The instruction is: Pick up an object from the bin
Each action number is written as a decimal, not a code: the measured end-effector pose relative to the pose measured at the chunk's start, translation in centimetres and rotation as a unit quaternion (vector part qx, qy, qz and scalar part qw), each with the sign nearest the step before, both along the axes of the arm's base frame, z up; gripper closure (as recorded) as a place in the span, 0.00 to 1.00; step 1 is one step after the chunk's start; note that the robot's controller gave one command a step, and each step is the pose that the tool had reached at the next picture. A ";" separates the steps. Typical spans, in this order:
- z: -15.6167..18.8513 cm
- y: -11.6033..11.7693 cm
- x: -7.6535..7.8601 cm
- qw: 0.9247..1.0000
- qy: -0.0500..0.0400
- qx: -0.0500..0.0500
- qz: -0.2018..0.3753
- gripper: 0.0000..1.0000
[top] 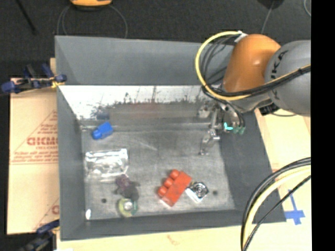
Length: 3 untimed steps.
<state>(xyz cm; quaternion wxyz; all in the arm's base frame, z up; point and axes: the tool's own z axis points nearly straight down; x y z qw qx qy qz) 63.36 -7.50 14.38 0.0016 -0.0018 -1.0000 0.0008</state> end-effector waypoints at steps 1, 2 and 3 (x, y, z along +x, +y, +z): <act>-4.2 2.3 2.0 0.999 -0.002 0.002 -0.050 0.00; -1.4 3.9 -7.7 0.987 -0.002 0.001 0.162 0.00; -7.1 6.7 -12.9 0.992 -0.008 0.001 0.126 0.00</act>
Offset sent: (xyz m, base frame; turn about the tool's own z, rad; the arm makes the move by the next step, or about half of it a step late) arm 0.0192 0.0220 -0.0413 0.1015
